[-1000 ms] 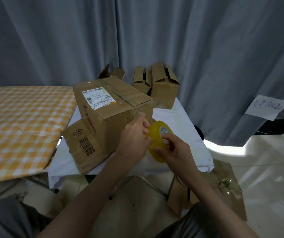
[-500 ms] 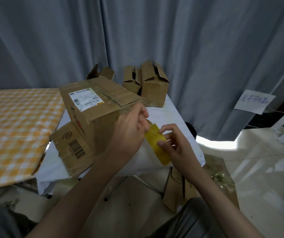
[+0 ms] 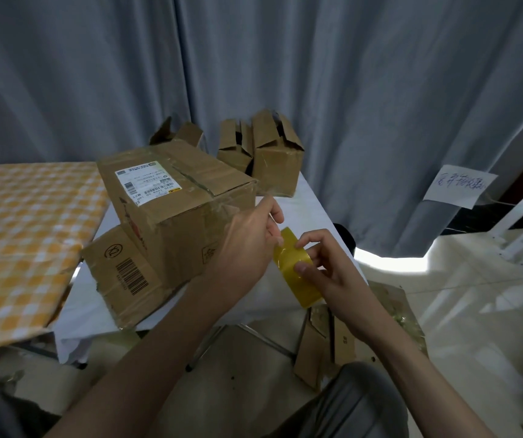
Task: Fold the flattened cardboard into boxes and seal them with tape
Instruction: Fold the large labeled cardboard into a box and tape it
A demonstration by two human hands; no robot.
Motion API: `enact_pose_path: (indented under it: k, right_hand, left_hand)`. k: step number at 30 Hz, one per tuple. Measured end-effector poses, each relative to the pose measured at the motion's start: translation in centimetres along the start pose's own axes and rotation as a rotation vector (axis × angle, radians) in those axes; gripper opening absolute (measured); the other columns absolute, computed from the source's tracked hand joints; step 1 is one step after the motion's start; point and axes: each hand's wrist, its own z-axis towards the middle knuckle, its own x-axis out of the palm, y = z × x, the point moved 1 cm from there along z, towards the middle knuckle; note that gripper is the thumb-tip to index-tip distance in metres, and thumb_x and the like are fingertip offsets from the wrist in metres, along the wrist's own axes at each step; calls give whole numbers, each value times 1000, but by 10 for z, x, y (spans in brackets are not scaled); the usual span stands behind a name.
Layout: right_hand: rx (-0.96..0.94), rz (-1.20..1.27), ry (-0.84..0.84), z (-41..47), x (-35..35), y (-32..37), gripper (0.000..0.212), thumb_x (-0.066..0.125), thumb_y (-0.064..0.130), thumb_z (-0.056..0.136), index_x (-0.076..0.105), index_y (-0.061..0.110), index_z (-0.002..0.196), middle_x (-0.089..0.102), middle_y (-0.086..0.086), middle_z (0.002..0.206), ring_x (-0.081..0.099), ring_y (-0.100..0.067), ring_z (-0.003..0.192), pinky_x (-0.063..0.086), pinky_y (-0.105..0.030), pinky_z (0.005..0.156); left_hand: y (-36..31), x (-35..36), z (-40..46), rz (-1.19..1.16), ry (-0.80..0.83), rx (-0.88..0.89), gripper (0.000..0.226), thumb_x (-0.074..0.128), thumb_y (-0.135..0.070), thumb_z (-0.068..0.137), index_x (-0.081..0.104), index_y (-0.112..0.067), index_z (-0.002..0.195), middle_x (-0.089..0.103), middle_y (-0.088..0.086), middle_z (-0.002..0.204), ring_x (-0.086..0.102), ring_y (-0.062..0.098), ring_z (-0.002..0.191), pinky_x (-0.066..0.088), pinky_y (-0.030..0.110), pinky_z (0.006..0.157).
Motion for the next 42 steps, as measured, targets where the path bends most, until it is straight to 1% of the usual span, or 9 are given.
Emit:
enact_pose_path:
  k: [5,10,14,18,24,30,33,38,42]
  right_hand:
    - [6,20,9,-4,-12,-1,20,59,9,97,55,25,108,52,-10,89,52,-9,80,48,-23,71]
    - [13,-60,-105,24,-29,-12,21,59,9,97,54,24,110,49,-3,81,49,-5,69,46,-20,62]
    - [12,-316,-143,77,-27,-47,27,59,8,94,49,26,112,55,-6,102,51,-18,85,42,-34,70]
    - [24,-563,-134,120,-17,-86,37,60,6,91,46,21,122,55,-9,118,51,-29,104,36,-32,78]
    - [20,-713,-42,134,11,-104,49,65,2,82,43,18,122,58,-13,114,55,-31,101,44,-40,82]
    - [31,-695,-196,129,20,-111,27,67,8,82,57,12,106,62,-13,109,56,-32,100,45,-41,83]
    - [-30,-377,-360,123,34,-67,4,63,15,89,65,14,91,68,-3,93,62,-19,90,47,-31,77]
    - [382,528,-2,106,73,0,44,70,42,90,71,1,106,71,-10,89,65,-16,79,55,-25,72]
    - [544,902,67,104,89,1,41,72,29,89,62,8,123,69,-10,113,68,-17,102,57,-27,85]
  left_hand:
    - [2,1,9,198,59,-6,41,79,-28,82,54,-19,113,43,-5,112,45,10,89,30,14,63]
    - [7,-11,6,266,-78,130,24,74,-20,83,63,-15,103,55,-1,110,47,16,103,36,27,81]
    - [22,-43,6,389,-278,161,16,66,-17,91,65,-15,106,58,1,113,48,18,109,32,23,89]
    - [49,-65,9,422,-288,100,24,54,-20,99,66,-12,118,63,5,117,56,21,110,37,27,91]
    - [76,-71,1,356,-267,52,29,52,-27,101,68,-16,123,68,2,124,59,18,118,42,32,102]
    - [78,-69,6,388,-306,46,33,53,-40,99,72,-19,115,67,0,102,57,17,97,39,28,79]
    - [77,-63,17,454,-289,37,38,54,-48,96,72,-22,117,52,-5,91,44,15,89,31,29,71]
    - [78,-59,24,463,-297,29,35,53,-47,96,76,-22,106,46,-2,81,41,16,80,28,30,65]
    - [83,-59,21,440,-296,36,35,51,-43,99,77,-19,100,43,-3,79,41,16,78,28,31,65]
